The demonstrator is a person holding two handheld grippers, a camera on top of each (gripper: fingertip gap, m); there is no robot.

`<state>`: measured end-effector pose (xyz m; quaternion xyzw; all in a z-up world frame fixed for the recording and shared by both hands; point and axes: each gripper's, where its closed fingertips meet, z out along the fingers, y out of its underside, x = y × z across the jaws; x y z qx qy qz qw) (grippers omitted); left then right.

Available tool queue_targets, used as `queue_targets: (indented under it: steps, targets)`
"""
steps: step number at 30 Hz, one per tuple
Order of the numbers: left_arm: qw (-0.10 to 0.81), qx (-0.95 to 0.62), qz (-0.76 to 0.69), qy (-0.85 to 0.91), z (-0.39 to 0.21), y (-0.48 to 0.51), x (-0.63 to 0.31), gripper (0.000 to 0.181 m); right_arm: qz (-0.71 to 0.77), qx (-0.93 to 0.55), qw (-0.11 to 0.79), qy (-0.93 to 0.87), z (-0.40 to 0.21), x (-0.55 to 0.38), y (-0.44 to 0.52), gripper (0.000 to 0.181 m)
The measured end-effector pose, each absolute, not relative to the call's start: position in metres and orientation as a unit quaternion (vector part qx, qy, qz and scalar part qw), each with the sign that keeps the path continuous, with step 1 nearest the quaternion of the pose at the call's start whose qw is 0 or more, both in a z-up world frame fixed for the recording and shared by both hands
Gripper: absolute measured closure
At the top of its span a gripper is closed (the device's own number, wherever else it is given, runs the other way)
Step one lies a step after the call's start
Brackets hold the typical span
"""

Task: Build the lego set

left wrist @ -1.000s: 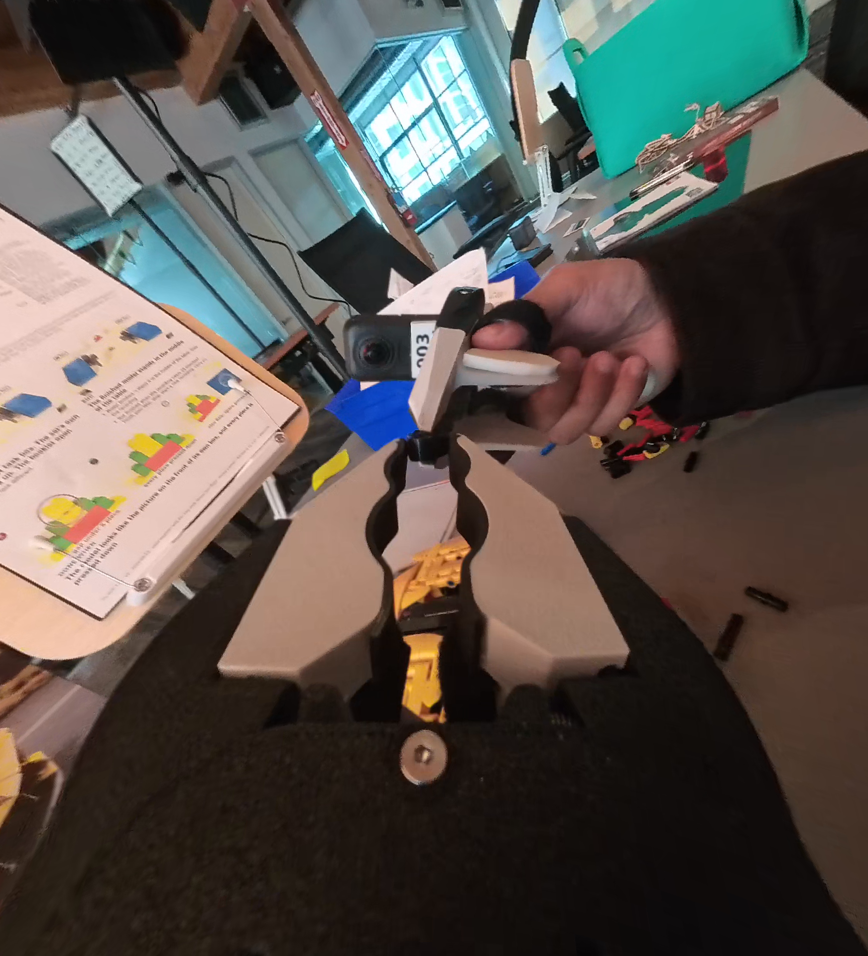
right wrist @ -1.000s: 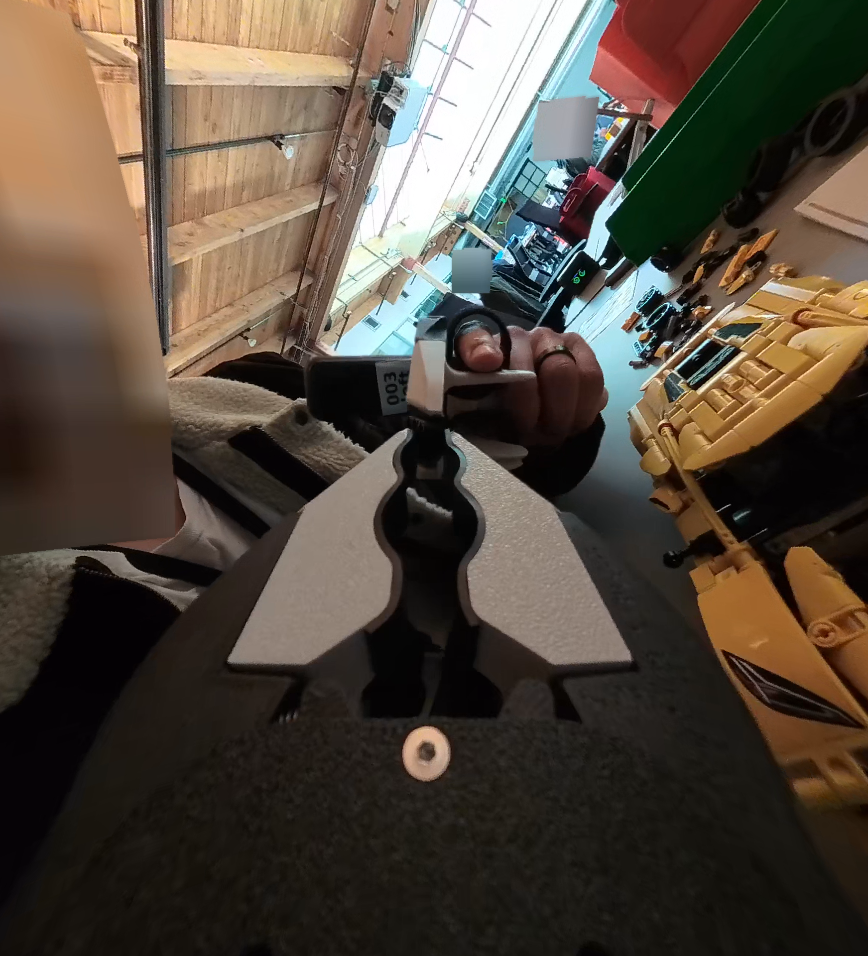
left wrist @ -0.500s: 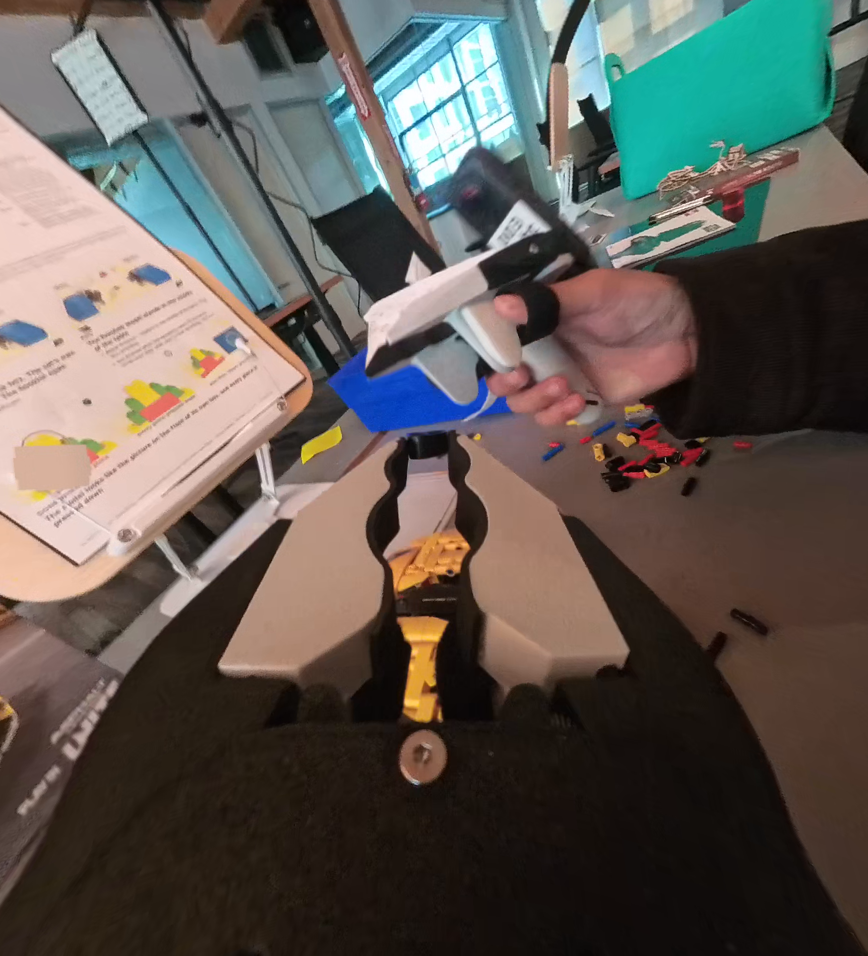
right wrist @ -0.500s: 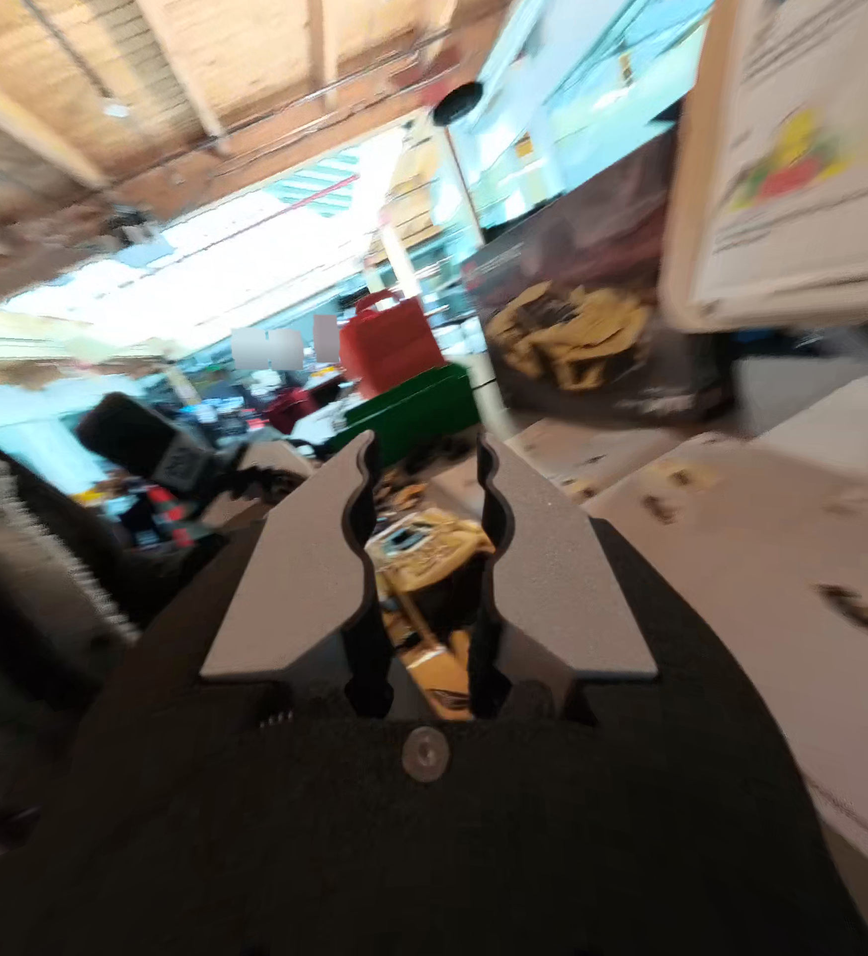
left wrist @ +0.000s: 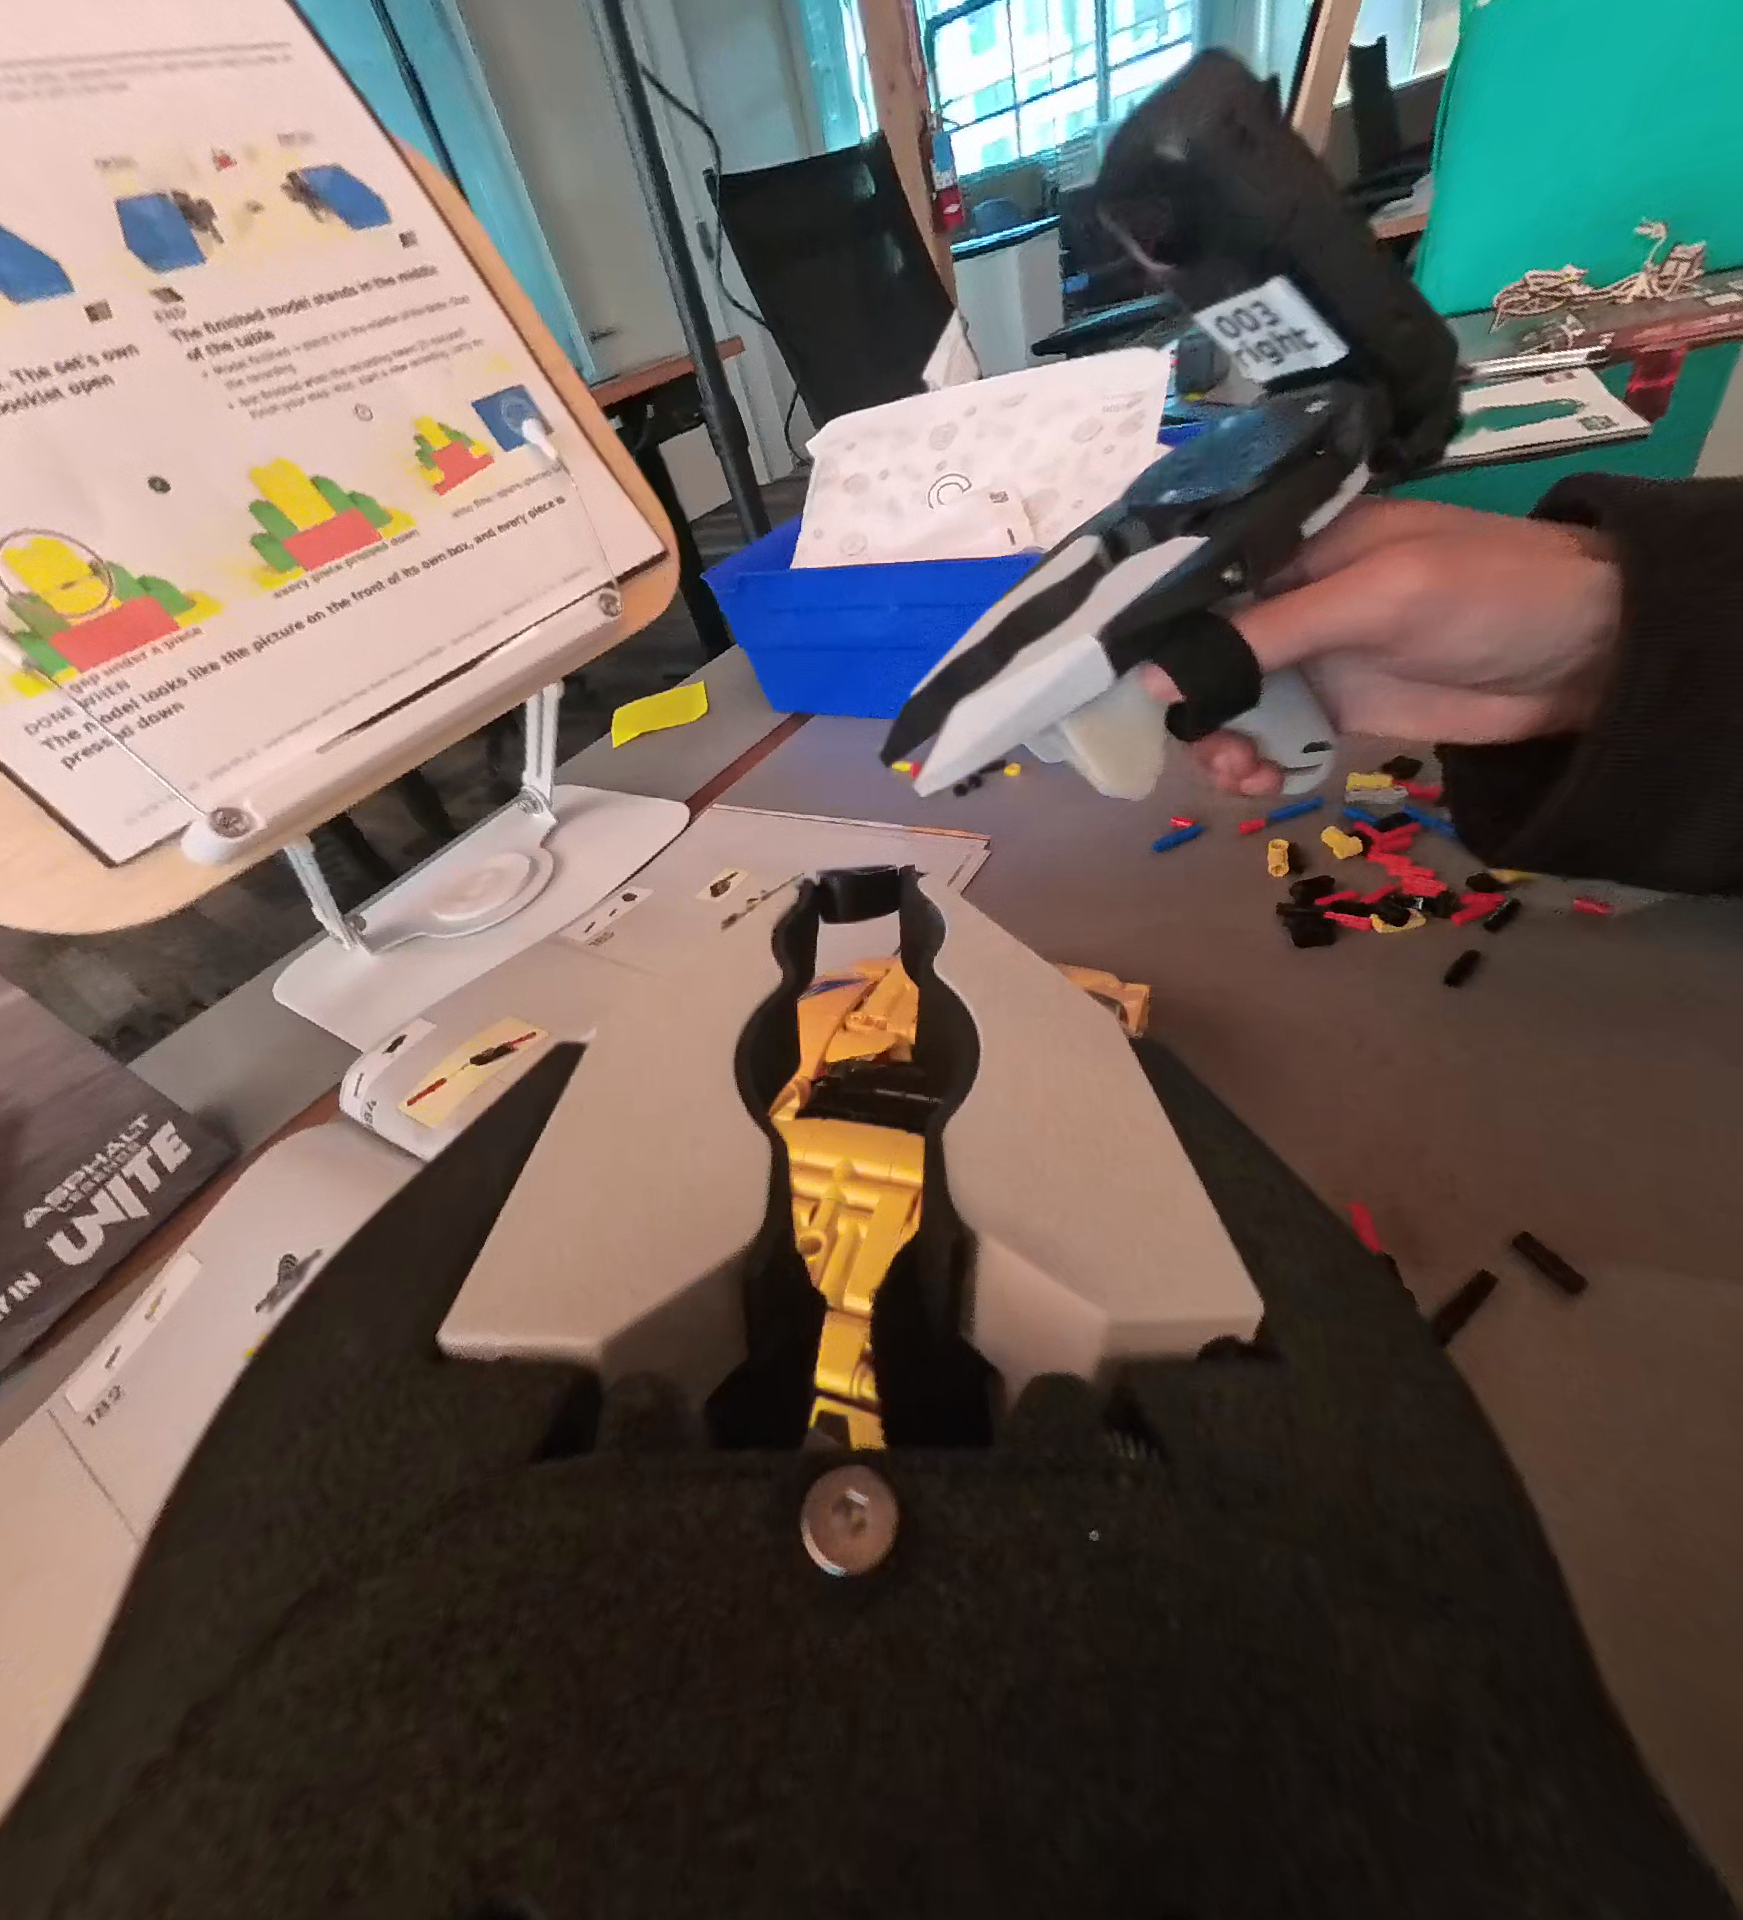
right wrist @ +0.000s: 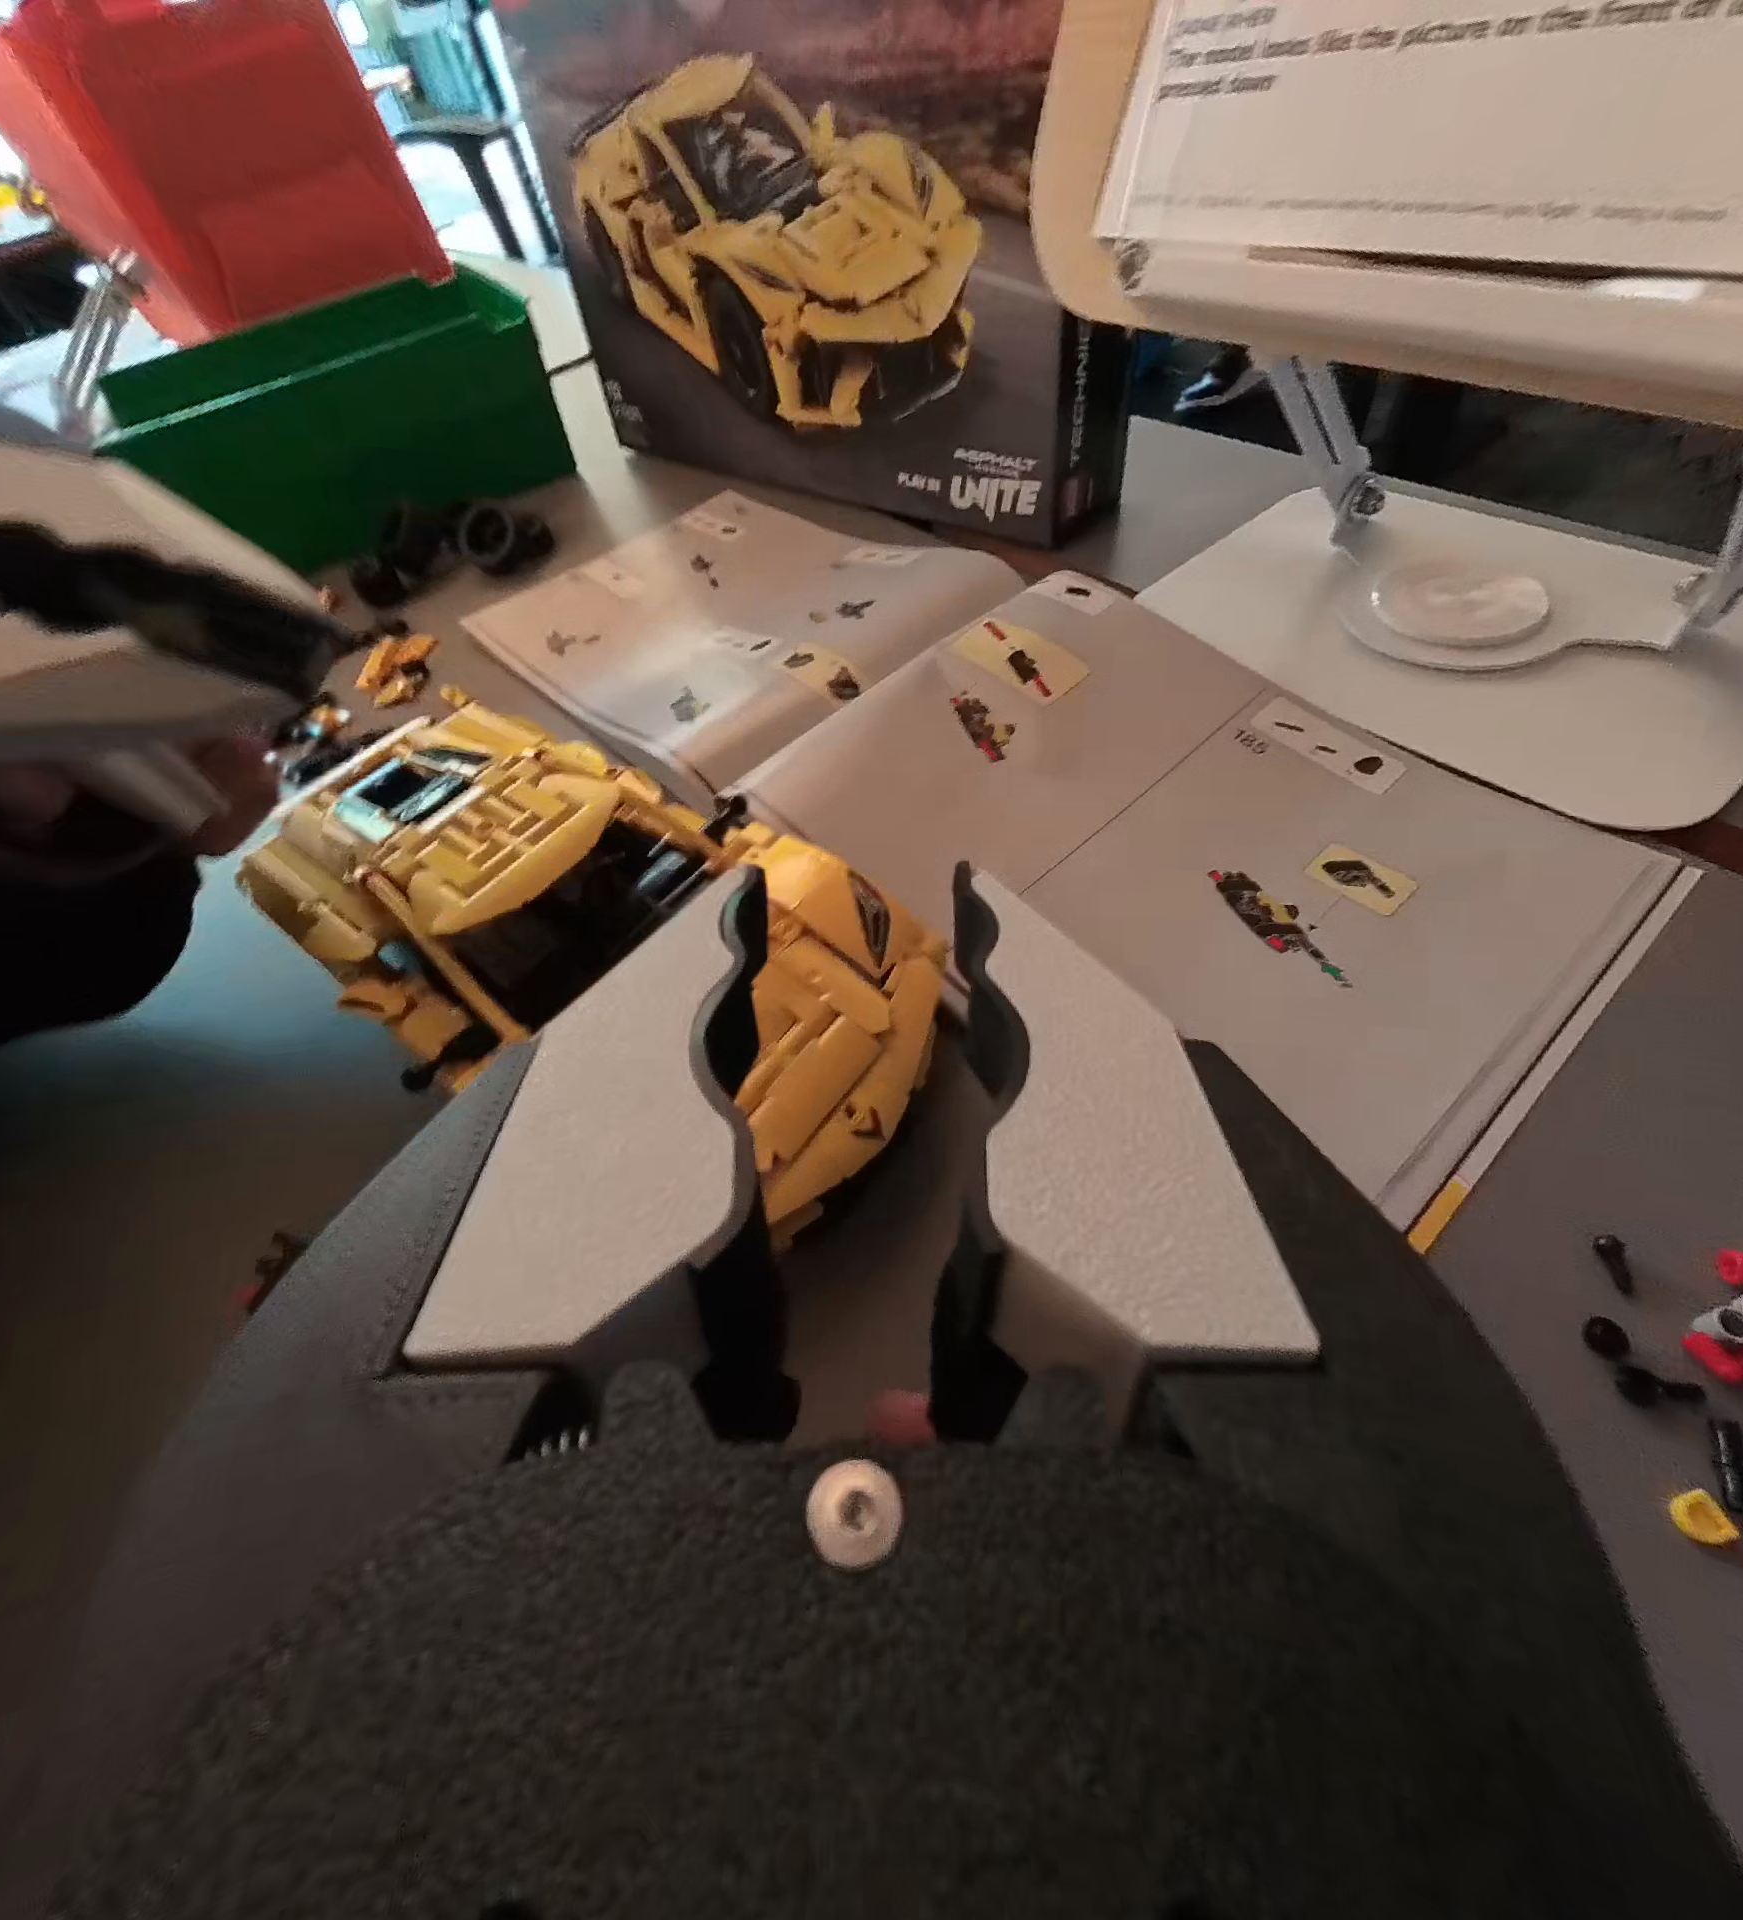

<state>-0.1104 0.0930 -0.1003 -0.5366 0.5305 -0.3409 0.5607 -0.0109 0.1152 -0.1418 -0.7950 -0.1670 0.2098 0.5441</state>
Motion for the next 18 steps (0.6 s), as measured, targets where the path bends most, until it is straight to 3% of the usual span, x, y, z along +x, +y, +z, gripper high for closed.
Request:
queue_targets:
  steps: [5,6,9,18]
  targets:
    - [0.56,-0.544,-0.32,0.536,-0.105,0.1,-0.114,0.166,0.215,-0.807,0.515,-0.194,-0.151,-0.025,0.059,0.152]
    - [0.56,-0.546,-0.314,0.539,-0.107,0.1,-0.115,0.166,0.232,-0.817,0.488,-0.204,-0.158,-0.035,0.039,0.162]
    - [0.552,-0.549,-0.305,0.549,-0.113,0.099,-0.113,0.166,0.249,-0.848,0.406,-0.232,-0.186,-0.064,-0.015,0.163]
    - [0.544,-0.538,-0.307,0.566,-0.116,0.09,-0.112,0.166,0.166,-0.873,0.383,-0.252,-0.22,-0.113,-0.048,0.165]
